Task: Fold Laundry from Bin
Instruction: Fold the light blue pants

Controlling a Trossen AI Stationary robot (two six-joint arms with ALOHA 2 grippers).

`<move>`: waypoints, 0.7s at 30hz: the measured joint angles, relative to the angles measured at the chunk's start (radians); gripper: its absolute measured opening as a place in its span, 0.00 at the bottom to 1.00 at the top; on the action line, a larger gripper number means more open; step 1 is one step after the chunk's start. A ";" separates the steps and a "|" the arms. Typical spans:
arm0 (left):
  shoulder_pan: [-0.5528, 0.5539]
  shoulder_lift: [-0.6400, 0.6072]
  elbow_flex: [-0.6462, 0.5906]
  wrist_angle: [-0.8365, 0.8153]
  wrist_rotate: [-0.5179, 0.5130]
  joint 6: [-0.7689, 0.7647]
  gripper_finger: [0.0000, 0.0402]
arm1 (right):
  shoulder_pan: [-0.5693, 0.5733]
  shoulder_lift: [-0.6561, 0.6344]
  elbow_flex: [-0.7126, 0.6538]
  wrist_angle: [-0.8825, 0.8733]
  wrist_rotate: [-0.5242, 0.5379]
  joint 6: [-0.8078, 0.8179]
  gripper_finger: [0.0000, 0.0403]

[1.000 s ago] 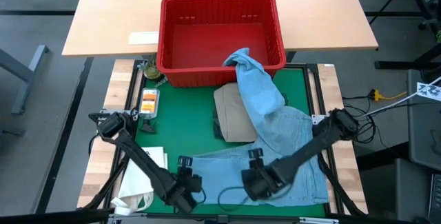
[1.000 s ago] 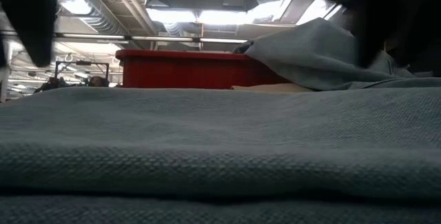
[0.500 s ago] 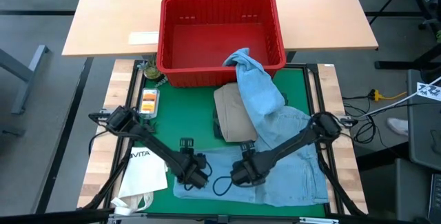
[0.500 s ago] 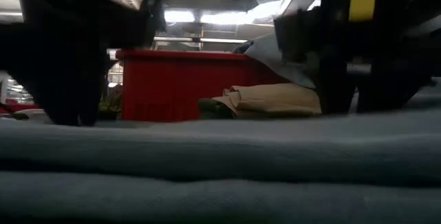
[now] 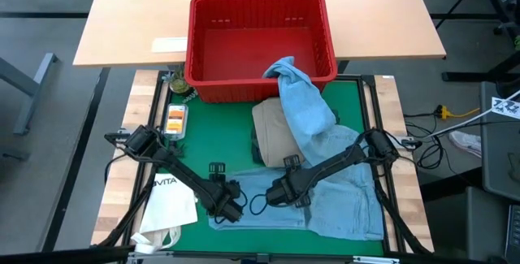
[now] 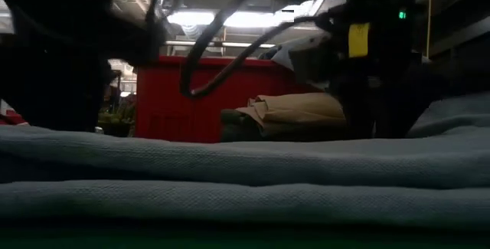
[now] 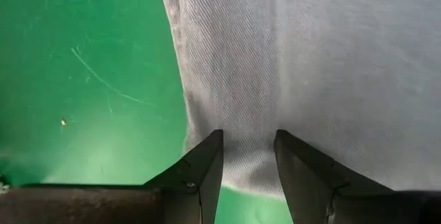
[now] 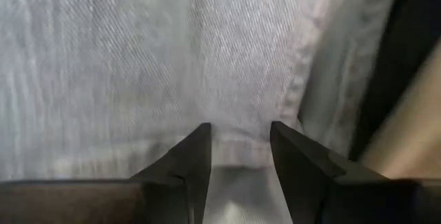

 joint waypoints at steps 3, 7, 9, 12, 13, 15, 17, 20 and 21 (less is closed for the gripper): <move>-0.016 0.000 0.056 -0.050 0.011 0.000 0.32 | 0.022 0.000 0.043 -0.052 -0.004 0.000 0.38; -0.041 0.000 0.122 -0.084 0.016 -0.001 0.32 | 0.068 0.000 0.121 -0.144 0.009 0.001 0.38; -0.058 0.000 0.154 -0.094 0.037 -0.002 0.32 | 0.097 0.000 0.152 -0.158 0.009 0.000 0.38; -0.087 0.000 0.199 -0.082 0.067 -0.012 0.32 | 0.145 0.000 0.179 -0.148 0.009 0.000 0.38; -0.097 0.000 0.211 -0.081 0.074 -0.020 0.32 | 0.162 0.000 0.181 -0.137 0.009 0.000 0.38; -0.119 0.000 0.233 -0.071 0.081 -0.035 0.32 | 0.193 0.000 0.182 -0.120 0.008 0.000 0.38; -0.142 -0.001 0.247 -0.023 0.093 -0.042 0.32 | 0.222 0.000 0.182 -0.105 0.009 0.000 0.38; -0.173 -0.001 0.247 0.077 0.095 -0.073 0.32 | 0.257 0.000 0.182 -0.082 0.008 -0.001 0.38; -0.183 -0.001 0.246 0.114 0.094 -0.084 0.32 | 0.266 0.000 0.182 -0.071 0.009 -0.004 0.38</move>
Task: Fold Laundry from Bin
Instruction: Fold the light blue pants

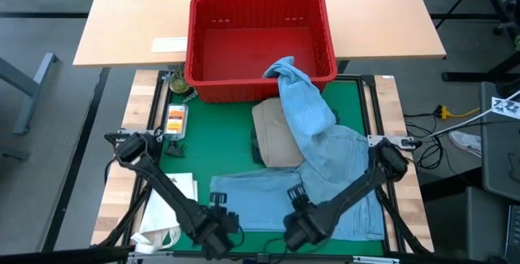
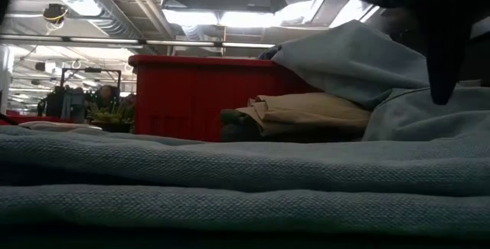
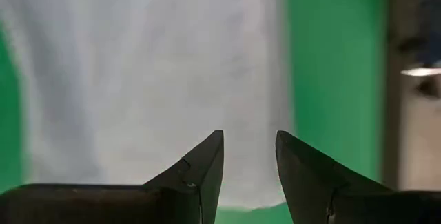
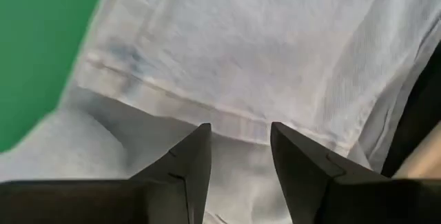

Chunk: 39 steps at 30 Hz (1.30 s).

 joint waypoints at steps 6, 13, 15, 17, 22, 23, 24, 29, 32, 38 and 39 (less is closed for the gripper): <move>-0.052 -0.001 -0.061 0.118 -0.054 -0.091 0.32 | 0.038 0.000 0.000 0.096 0.036 -0.108 0.38; -0.072 -0.001 -0.168 0.173 -0.051 -0.183 0.32 | 0.040 -0.001 -0.058 0.212 -0.008 -0.182 0.38; -0.073 -0.001 -0.209 0.217 -0.040 -0.188 0.32 | 0.040 -0.001 -0.099 0.214 -0.031 -0.193 0.38; -0.074 -0.001 -0.246 0.271 -0.019 -0.187 0.32 | 0.040 -0.001 -0.148 0.225 -0.055 -0.197 0.38; -0.075 -0.010 -0.309 0.317 0.033 -0.224 0.32 | 0.039 -0.010 -0.242 0.325 -0.134 -0.197 0.38; -0.074 -0.010 -0.312 0.309 0.052 -0.232 0.32 | 0.038 -0.011 -0.250 0.337 -0.139 -0.198 0.38; -0.074 -0.010 -0.313 0.302 0.071 -0.235 0.32 | 0.038 -0.011 -0.251 0.344 -0.138 -0.201 0.38; -0.081 -0.006 -0.284 0.264 0.142 -0.237 0.32 | 0.039 -0.004 -0.212 0.365 -0.121 -0.216 0.38; -0.084 0.000 -0.239 0.238 0.170 -0.235 0.32 | 0.040 0.002 -0.167 0.352 -0.121 -0.252 0.38; -0.083 0.004 -0.092 0.081 0.176 -0.235 0.32 | 0.042 0.002 -0.046 0.215 -0.110 -0.304 0.38; -0.083 0.004 -0.068 0.046 0.161 -0.235 0.32 | 0.041 0.002 -0.031 0.182 -0.097 -0.310 0.38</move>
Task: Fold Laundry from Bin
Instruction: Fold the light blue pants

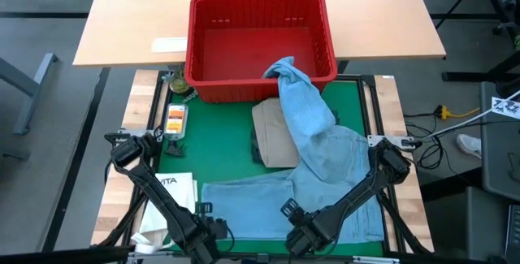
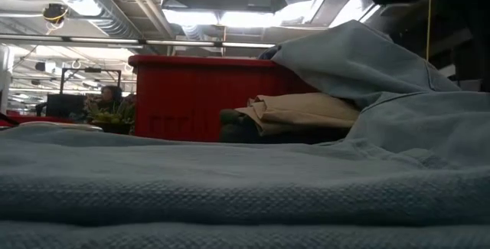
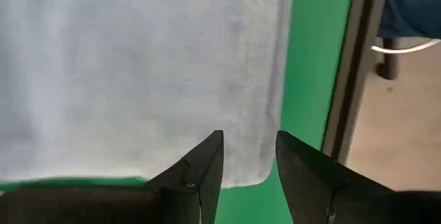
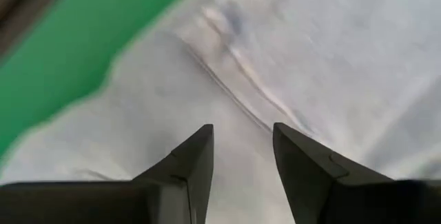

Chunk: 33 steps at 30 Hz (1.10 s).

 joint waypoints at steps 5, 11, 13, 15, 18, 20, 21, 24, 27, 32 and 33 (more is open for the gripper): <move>-0.005 -0.002 0.123 -0.117 -0.088 -0.002 0.32 | 0.000 0.000 0.075 -0.144 0.094 -0.014 0.38; -0.001 -0.020 0.229 -0.334 -0.135 -0.002 0.32 | 0.000 0.000 0.125 -0.252 0.156 -0.081 0.38; 0.009 -0.054 0.231 -0.379 -0.151 -0.002 0.32 | -0.001 0.000 0.131 -0.282 0.160 -0.101 0.38; 0.015 -0.103 0.231 -0.427 -0.180 -0.002 0.32 | -0.001 -0.001 0.132 -0.294 0.160 -0.102 0.38; 0.015 -0.198 0.231 -0.497 -0.271 -0.024 0.32 | 0.000 -0.001 0.132 -0.335 0.160 -0.102 0.38; 0.006 -0.277 0.212 -0.507 -0.339 -0.081 0.32 | 0.000 -0.002 0.132 -0.353 0.154 -0.093 0.38; 0.002 -0.318 0.191 -0.505 -0.365 -0.123 0.32 | 0.000 -0.002 0.133 -0.362 0.147 -0.083 0.38; -0.018 -0.430 0.095 -0.463 -0.438 -0.240 0.32 | 0.011 -0.008 0.132 -0.398 0.154 -0.074 0.38; -0.042 -0.527 -0.060 -0.383 -0.456 -0.338 0.32 | 0.033 -0.027 0.132 -0.416 0.212 -0.068 0.38; -0.069 -0.670 -0.383 -0.099 -0.449 -0.465 0.32 | 0.096 -0.082 0.131 -0.431 0.312 -0.001 0.38; -0.068 -0.698 -0.447 -0.022 -0.449 -0.469 0.32 | 0.108 -0.092 0.131 -0.429 0.331 0.006 0.38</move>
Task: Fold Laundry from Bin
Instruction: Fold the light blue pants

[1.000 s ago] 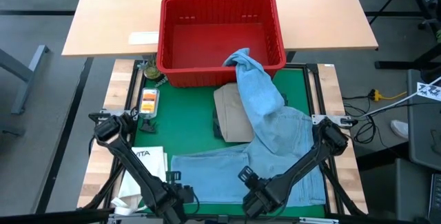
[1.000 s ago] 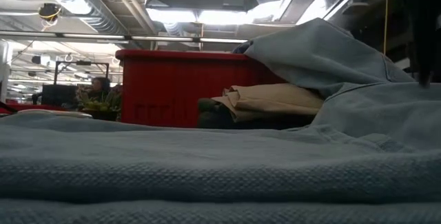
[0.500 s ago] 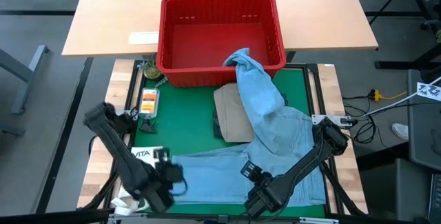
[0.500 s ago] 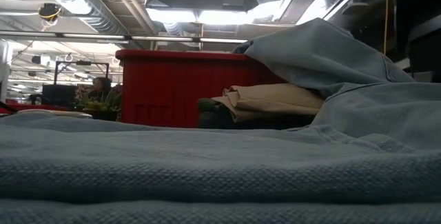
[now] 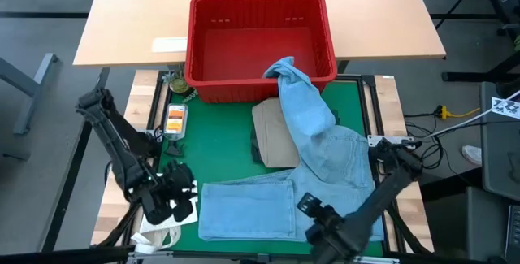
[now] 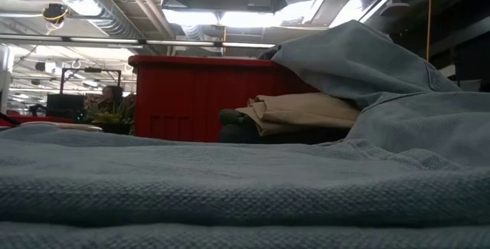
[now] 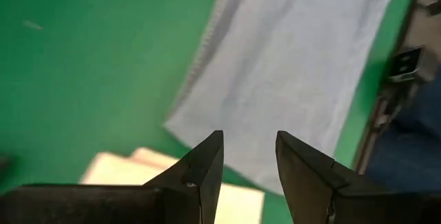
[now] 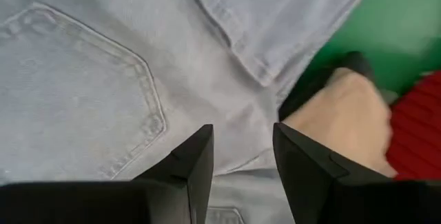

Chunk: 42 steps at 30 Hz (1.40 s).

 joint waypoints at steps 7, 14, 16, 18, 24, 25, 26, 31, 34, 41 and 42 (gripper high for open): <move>0.030 -0.105 -0.384 0.539 0.044 -0.052 0.32 | 0.064 -0.057 0.000 -0.001 0.069 0.098 0.38; 0.067 -0.101 -0.569 0.712 0.106 -0.243 0.32 | 0.104 -0.062 0.000 0.000 0.091 0.162 0.38; 0.072 -0.101 -0.594 0.710 0.111 -0.305 0.32 | 0.112 -0.063 0.000 0.001 0.090 0.185 0.38; 0.076 -0.101 -0.611 0.713 0.112 -0.354 0.32 | 0.115 -0.063 -0.001 0.001 0.090 0.204 0.38; 0.077 -0.101 -0.640 0.715 0.112 -0.425 0.32 | 0.114 -0.063 -0.001 0.003 0.089 0.233 0.38; 0.077 -0.101 -0.640 0.716 0.112 -0.425 0.32 | 0.114 -0.063 -0.001 0.003 0.089 0.233 0.38; 0.077 -0.101 -0.640 0.717 0.112 -0.425 0.32 | 0.114 -0.063 -0.001 0.003 0.089 0.233 0.38; 0.077 -0.101 -0.640 0.718 0.109 -0.431 0.32 | 0.114 -0.063 -0.001 0.003 0.089 0.233 0.38; 0.077 -0.101 -0.640 0.732 0.109 -0.456 0.32 | 0.114 -0.063 -0.001 0.009 0.089 0.233 0.38; 0.076 -0.101 -0.640 0.805 0.151 -0.472 0.32 | 0.114 -0.063 -0.001 0.012 0.088 0.234 0.38; 0.076 -0.101 -0.640 0.808 0.157 -0.473 0.32 | 0.114 -0.063 -0.001 0.015 0.088 0.234 0.38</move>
